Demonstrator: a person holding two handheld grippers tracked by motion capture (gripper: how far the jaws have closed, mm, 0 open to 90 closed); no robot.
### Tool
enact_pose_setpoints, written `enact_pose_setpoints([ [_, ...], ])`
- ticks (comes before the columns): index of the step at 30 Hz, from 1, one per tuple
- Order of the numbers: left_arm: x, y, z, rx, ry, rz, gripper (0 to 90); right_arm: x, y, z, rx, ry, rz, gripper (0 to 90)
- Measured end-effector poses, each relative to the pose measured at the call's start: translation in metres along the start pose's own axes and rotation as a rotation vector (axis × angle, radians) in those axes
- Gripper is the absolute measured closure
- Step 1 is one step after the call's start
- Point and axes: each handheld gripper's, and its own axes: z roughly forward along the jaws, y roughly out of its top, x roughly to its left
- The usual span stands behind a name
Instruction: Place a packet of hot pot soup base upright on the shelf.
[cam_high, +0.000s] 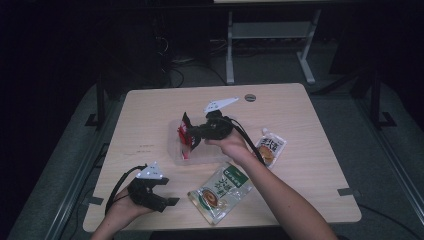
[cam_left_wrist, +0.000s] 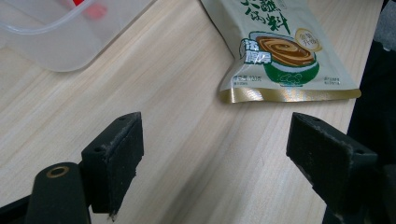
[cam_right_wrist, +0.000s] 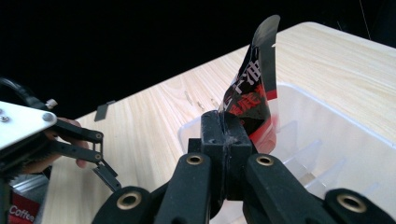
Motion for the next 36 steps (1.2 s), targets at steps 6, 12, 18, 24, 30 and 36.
enact_pose_setpoints([
  [6,0.000,0.000,0.000,0.004,-0.001,-0.001,18.5,-0.003,-0.003,0.007,0.029,-0.011,0.007,88.7],
  [12,-0.001,0.000,0.001,0.006,0.001,-0.006,18.5,-0.005,-0.005,0.014,0.058,-0.027,0.010,84.2],
  [18,0.000,0.000,0.000,0.003,0.000,-0.009,18.5,-0.004,-0.006,0.016,0.059,-0.025,0.027,62.3],
  [24,0.000,0.000,0.001,0.006,0.001,-0.004,18.4,0.002,-0.003,0.006,0.065,-0.007,0.023,46.0],
  [30,0.000,0.000,0.001,-0.001,0.003,-0.002,16.8,0.012,-0.003,-0.006,0.090,0.015,-0.015,38.6],
  [36,0.001,-0.001,0.001,-0.011,0.002,-0.015,15.6,0.021,-0.010,-0.017,0.120,0.010,-0.057,34.7],
])
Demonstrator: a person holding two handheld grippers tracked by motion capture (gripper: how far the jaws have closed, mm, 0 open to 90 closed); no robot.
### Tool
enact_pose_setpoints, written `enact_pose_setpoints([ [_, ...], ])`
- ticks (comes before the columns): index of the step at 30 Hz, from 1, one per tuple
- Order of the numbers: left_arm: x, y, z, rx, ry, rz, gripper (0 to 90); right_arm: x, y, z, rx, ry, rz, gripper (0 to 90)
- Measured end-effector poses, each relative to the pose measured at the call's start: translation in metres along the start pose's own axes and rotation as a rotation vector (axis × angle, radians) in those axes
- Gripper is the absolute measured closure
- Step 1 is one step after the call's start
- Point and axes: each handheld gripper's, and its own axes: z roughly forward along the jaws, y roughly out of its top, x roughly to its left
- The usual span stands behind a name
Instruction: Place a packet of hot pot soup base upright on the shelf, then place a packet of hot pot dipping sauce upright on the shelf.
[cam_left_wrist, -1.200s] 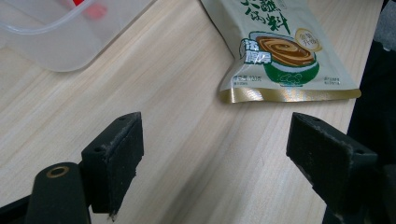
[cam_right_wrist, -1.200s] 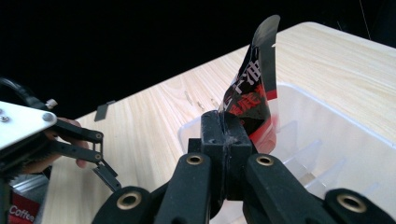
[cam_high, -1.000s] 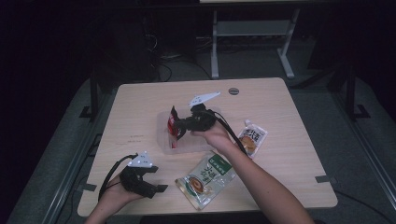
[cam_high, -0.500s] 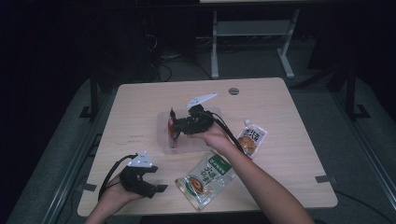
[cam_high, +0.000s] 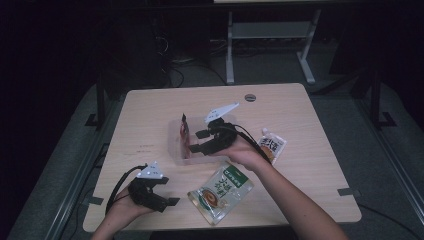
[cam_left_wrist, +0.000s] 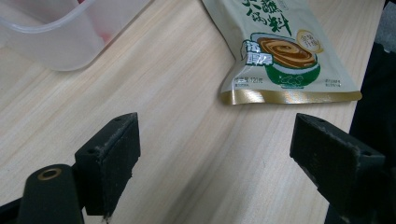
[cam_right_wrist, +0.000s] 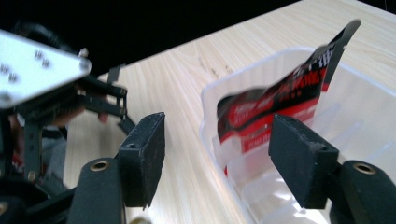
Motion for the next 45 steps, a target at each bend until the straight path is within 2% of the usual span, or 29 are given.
enact_pose_setpoints([
  [6,0.000,0.001,-0.001,0.011,0.006,0.012,15.5,0.007,-0.013,-0.012,0.047,-0.022,-0.045,32.5],
  [12,-0.001,0.001,0.001,0.005,0.008,0.004,15.4,0.008,-0.029,-0.030,0.052,-0.045,-0.069,31.3],
  [14,-0.002,0.001,0.001,0.003,0.008,0.004,15.3,0.009,-0.032,-0.034,0.047,-0.047,-0.058,31.3],
  [18,-0.002,0.001,0.001,0.011,0.010,0.021,15.4,0.010,-0.044,-0.053,0.028,-0.069,-0.045,30.9],
  [22,-0.002,0.001,0.001,-0.001,0.009,0.012,14.9,0.011,-0.054,-0.067,0.023,-0.081,-0.041,30.9],
  [30,-0.003,0.002,0.001,0.004,0.007,0.008,15.0,0.011,-0.076,-0.090,0.021,-0.108,-0.013,30.4],
  [34,-0.004,0.003,0.000,0.009,0.018,0.015,15.6,0.012,-0.094,-0.106,0.028,-0.147,-0.011,29.7],
  [36,-0.004,0.004,0.000,0.002,0.018,0.009,16.1,0.010,-0.102,-0.112,0.032,-0.159,0.005,29.6],
  [38,-0.004,0.004,0.000,0.001,0.014,0.004,18.3,0.010,-0.106,-0.115,0.035,-0.164,0.017,29.5],
  [39,-0.005,0.005,0.000,0.002,0.013,0.006,19.0,0.008,-0.116,-0.120,0.037,-0.178,0.034,29.4],
  [41,-0.006,0.005,0.000,-0.002,0.015,0.002,21.6,0.007,-0.119,-0.122,0.039,-0.182,0.038,29.3],
  [43,-0.007,0.007,0.000,-0.007,0.015,0.008,24.0,0.006,-0.132,-0.127,0.053,-0.194,0.069,29.2],
  [44,-0.009,0.008,0.000,-0.021,0.012,0.000,24.0,0.006,-0.132,-0.127,0.053,-0.194,0.069,29.2],
  [45,-0.011,0.009,-0.001,-0.027,0.010,0.010,26.7,0.006,-0.136,-0.128,0.060,-0.197,0.077,29.2],
])
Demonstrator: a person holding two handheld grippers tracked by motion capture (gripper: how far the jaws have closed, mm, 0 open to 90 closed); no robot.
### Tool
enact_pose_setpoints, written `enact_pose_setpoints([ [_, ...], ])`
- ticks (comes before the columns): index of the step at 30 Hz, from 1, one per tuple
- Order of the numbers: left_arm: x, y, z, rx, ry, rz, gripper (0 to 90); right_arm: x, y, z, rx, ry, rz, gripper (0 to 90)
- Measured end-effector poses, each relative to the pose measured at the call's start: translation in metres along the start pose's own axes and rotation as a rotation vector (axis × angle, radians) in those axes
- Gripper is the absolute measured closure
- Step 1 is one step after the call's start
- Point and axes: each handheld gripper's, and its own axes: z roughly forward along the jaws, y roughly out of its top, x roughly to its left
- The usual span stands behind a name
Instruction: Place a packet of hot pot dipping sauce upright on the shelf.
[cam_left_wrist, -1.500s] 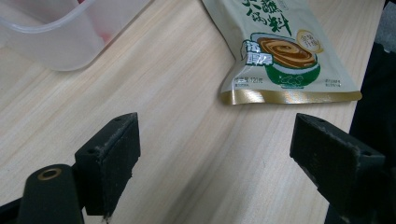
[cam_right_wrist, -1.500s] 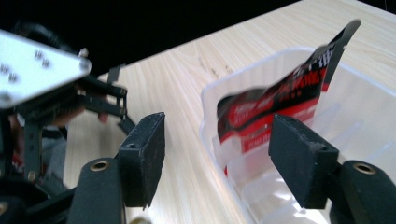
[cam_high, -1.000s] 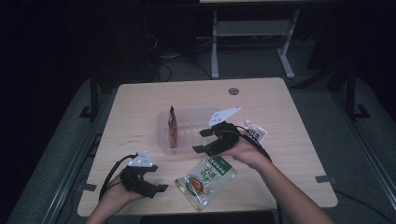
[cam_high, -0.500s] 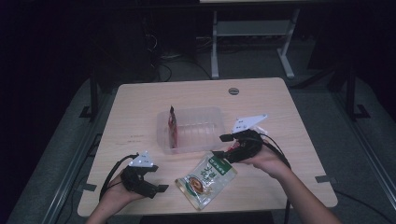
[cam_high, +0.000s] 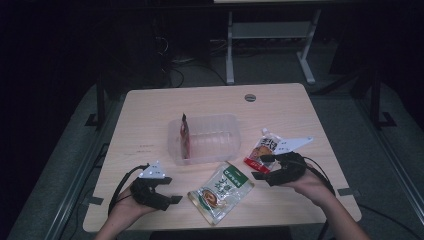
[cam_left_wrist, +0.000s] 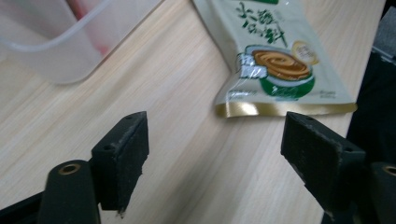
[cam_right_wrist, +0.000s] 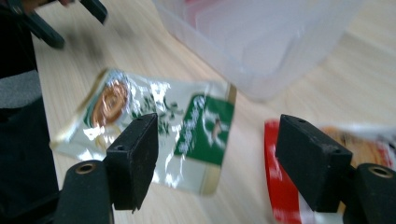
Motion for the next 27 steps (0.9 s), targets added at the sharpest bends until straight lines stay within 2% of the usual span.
enact_pose_setpoints([
  [1,-0.003,0.002,-0.001,-0.006,-0.006,0.000,33.2,-0.002,-0.008,-0.001,0.011,-0.011,0.007,29.3],
  [2,-0.003,0.002,-0.001,-0.006,-0.006,0.000,37.0,-0.002,-0.008,-0.001,0.011,-0.011,0.007,29.3],
  [3,-0.005,0.005,-0.001,-0.015,-0.006,0.017,40.0,-0.003,-0.014,-0.002,0.024,-0.017,0.018,29.3],
  [6,-0.008,0.007,-0.001,-0.024,-0.012,0.016,44.7,-0.006,-0.017,-0.002,0.038,-0.032,0.015,29.7],
  [7,-0.010,0.010,0.000,-0.024,-0.017,0.021,47.8,-0.011,-0.018,-0.002,0.041,-0.057,0.016,34.5],
  [8,-0.010,0.010,0.000,-0.024,-0.017,0.021,49.2,-0.011,-0.018,-0.002,0.041,-0.057,0.016,34.5],
  [9,-0.012,0.011,0.001,-0.022,-0.022,0.027,49.6,-0.018,-0.020,-0.002,0.035,-0.084,0.027,48.5],
  [10,-0.012,0.011,0.001,-0.022,-0.022,0.027,50.9,-0.018,-0.020,-0.002,0.035,-0.084,0.027,48.5],
  [11,-0.013,0.012,0.003,-0.019,-0.026,0.027,51.4,-0.029,-0.022,-0.003,0.036,-0.105,0.060,63.9],
  [13,-0.015,0.012,0.005,-0.020,-0.030,0.020,51.3,-0.037,-0.022,-0.004,0.027,-0.128,0.078,76.9],
  [15,-0.014,0.013,0.006,-0.017,-0.029,0.031,51.2,-0.045,-0.020,-0.003,0.014,-0.150,0.089,86.7],
  [16,-0.014,0.013,0.006,-0.017,-0.029,0.031,50.9,-0.045,-0.020,-0.003,0.014,-0.150,0.089,86.7],
  [19,-0.014,0.013,0.006,-0.009,-0.028,0.037,49.7,-0.063,-0.014,0.009,0.024,-0.181,0.094,89.6],
  [21,-0.014,0.013,0.006,-0.008,-0.028,0.036,48.7,-0.066,-0.013,0.012,0.028,-0.184,0.093,89.6],
  [23,-0.013,0.012,0.007,-0.006,-0.031,0.029,47.6,-0.073,-0.009,0.024,0.062,-0.202,0.083,89.6],
  [26,-0.012,0.011,0.007,-0.006,-0.028,0.028,46.5,-0.078,-0.006,0.031,0.064,-0.211,0.079,89.6],
  [27,-0.012,0.011,0.007,-0.006,-0.029,0.026,46.1,-0.082,-0.003,0.038,0.094,-0.215,0.066,89.7],
])
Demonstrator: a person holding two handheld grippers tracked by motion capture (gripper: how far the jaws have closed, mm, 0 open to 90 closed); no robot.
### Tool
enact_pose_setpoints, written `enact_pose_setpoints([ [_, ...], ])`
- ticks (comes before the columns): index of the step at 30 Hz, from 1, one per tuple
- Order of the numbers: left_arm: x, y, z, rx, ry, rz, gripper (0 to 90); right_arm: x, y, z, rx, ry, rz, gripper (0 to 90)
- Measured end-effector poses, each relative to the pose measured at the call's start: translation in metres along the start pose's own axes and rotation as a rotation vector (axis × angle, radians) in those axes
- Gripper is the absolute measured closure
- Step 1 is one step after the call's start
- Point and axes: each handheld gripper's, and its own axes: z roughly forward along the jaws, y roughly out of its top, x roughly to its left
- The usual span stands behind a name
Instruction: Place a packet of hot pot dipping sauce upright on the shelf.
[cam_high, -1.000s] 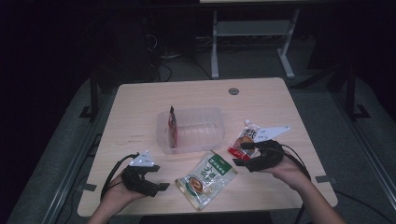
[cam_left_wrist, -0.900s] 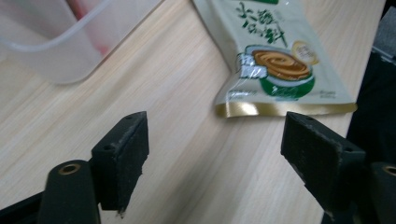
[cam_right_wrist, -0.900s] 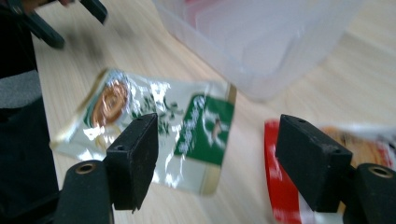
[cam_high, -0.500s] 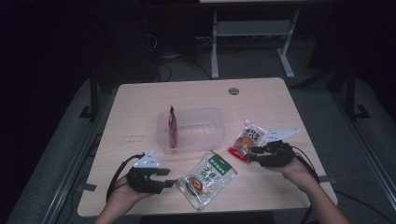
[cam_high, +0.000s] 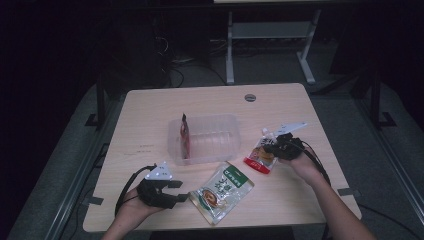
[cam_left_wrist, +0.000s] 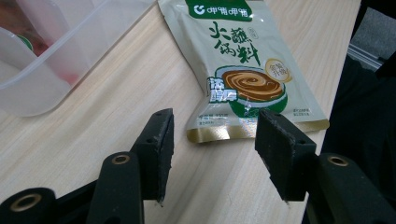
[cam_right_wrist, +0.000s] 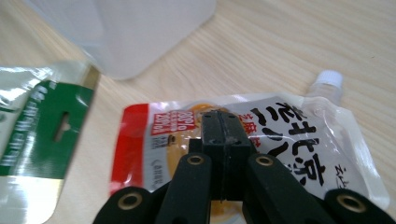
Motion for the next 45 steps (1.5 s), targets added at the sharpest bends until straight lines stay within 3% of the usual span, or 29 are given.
enact_pose_setpoints([
  [2,0.000,-0.001,0.000,0.007,-0.004,-0.001,45.6,-0.002,0.003,0.008,0.022,0.001,0.004,89.7],
  [6,0.001,-0.002,0.001,0.007,-0.005,-0.009,45.1,-0.002,0.004,0.019,0.071,-0.012,-0.031,89.7],
  [8,0.001,-0.003,0.000,0.009,-0.004,-0.009,44.8,-0.005,0.005,0.023,0.112,0.009,0.001,89.8],
  [11,0.001,-0.003,0.000,0.013,-0.004,-0.003,44.4,-0.006,0.003,0.023,0.120,0.021,0.016,89.9],
  [18,0.002,-0.004,-0.002,0.012,-0.001,-0.005,44.3,0.001,-0.001,0.021,0.150,0.004,-0.018,89.9],
  [22,0.002,-0.005,-0.003,0.008,-0.002,-0.016,44.2,0.008,-0.007,0.013,0.176,0.000,-0.046,89.8],
  [25,0.002,-0.005,-0.003,0.007,-0.001,-0.016,44.2,0.013,-0.011,0.009,0.182,-0.003,-0.034,89.8],
  [30,0.002,-0.004,-0.004,0.001,-0.001,-0.019,44.2,0.029,-0.019,-0.003,0.219,-0.019,-0.058,89.8],
  [32,0.002,-0.004,-0.004,0.001,-0.002,-0.019,44.3,0.033,-0.023,-0.006,0.220,-0.020,-0.043,89.8],
  [39,0.000,-0.002,-0.004,0.003,-0.010,-0.015,46.1,0.048,-0.032,-0.017,0.224,-0.010,-0.055,89.7],
  [45,-0.001,-0.001,-0.004,-0.009,-0.017,-0.005,51.8,0.060,-0.038,-0.024,0.225,0.032,-0.067,89.7],
])
